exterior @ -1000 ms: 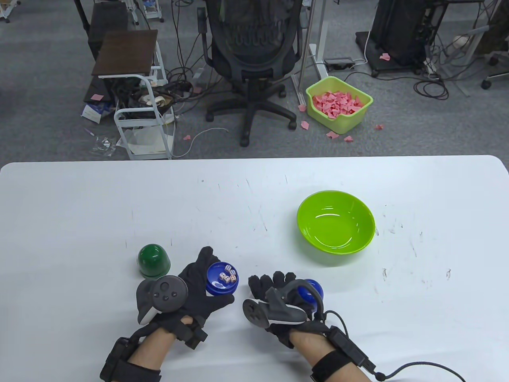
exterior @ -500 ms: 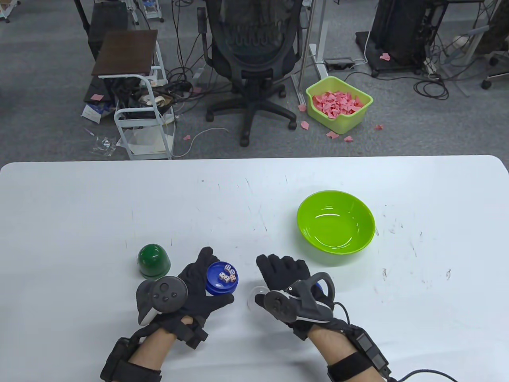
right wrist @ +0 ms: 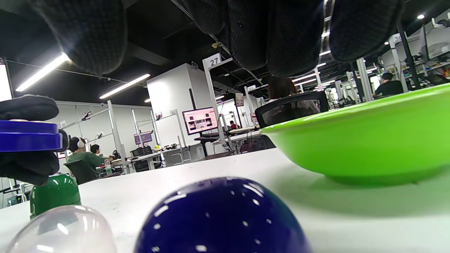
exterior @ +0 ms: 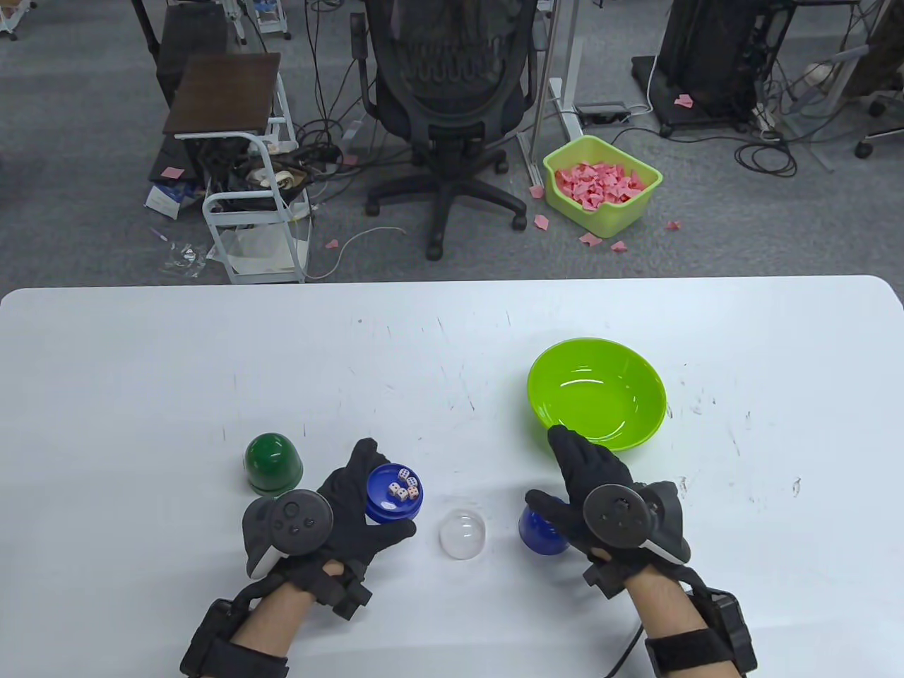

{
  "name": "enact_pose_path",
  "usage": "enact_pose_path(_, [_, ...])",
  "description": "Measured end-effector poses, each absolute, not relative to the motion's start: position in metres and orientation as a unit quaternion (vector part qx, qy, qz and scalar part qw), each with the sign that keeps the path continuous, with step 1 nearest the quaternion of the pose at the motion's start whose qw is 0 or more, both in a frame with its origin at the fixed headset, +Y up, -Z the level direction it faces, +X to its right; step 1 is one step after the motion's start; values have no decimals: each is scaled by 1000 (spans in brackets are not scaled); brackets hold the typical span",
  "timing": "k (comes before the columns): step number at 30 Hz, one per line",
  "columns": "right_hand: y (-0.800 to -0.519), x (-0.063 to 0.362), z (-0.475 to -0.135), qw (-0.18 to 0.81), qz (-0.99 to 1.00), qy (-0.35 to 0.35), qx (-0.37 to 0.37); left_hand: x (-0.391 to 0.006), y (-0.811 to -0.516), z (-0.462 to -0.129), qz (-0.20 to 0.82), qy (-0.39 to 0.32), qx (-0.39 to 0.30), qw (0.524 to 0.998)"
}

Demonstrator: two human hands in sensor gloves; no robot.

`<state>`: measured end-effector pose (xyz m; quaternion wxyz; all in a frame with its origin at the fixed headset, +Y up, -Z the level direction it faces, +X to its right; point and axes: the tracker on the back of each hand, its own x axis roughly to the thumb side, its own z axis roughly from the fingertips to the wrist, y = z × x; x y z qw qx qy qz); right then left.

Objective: Pour dice into bowl

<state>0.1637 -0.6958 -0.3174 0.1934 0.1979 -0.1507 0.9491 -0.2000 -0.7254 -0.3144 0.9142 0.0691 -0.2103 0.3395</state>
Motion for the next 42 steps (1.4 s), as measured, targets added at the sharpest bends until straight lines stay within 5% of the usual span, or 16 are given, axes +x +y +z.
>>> enact_pose_path(15, [-693,197,-317,261,941,-163,138,-187,-703,-325,342,-173,75,921])
enact_pose_path(26, [-688,213,-317,283,938,-171,108,-151,-663,-365,331,-162,86,926])
enact_pose_path(42, [-690,227,-321,301,935,-167,81,-75,-647,-426,322,-183,60,927])
